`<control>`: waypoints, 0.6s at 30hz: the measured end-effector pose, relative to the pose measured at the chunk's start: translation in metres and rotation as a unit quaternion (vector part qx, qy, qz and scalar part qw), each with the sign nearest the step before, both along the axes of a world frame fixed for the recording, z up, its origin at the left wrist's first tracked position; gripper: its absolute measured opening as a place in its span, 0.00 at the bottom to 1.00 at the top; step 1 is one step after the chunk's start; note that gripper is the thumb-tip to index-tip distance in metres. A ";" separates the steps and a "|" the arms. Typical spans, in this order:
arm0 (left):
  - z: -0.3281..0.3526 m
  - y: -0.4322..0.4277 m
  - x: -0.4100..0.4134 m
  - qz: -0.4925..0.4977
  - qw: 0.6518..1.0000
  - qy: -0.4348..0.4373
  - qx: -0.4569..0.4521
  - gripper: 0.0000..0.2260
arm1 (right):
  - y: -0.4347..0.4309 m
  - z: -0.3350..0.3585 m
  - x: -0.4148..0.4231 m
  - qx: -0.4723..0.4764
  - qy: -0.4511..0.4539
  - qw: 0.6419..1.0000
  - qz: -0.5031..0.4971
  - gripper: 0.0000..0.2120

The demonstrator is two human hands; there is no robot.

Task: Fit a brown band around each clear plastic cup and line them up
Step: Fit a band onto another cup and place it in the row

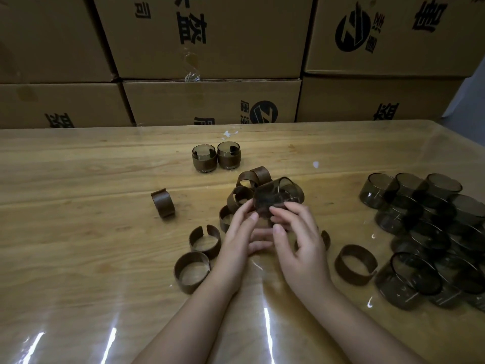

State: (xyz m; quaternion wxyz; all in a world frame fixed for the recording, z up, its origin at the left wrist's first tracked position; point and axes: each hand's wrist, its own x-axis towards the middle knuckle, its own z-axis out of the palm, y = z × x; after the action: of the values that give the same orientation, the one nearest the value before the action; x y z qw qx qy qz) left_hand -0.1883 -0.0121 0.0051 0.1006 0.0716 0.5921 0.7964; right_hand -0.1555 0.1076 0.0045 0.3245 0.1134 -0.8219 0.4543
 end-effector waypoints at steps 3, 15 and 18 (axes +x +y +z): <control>-0.001 -0.002 -0.001 -0.012 1.000 -0.008 0.023 0.24 | -0.005 -0.003 0.001 -0.060 -0.003 0.998 0.020 0.15; -0.006 -0.005 -0.005 -0.010 0.997 -0.006 0.080 0.21 | 0.000 -0.006 0.002 -0.050 0.015 0.993 0.109 0.21; -0.009 -0.005 -0.007 0.012 0.992 -0.037 0.117 0.23 | -0.003 -0.011 0.000 -0.010 0.025 0.997 0.074 0.27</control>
State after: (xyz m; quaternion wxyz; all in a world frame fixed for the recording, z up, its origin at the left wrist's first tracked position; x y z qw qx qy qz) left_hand -0.1957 -0.0176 -0.0042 0.1042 0.0459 0.4917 0.8633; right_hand -0.1551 0.1046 -0.0065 0.3115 0.1815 -0.7985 0.4821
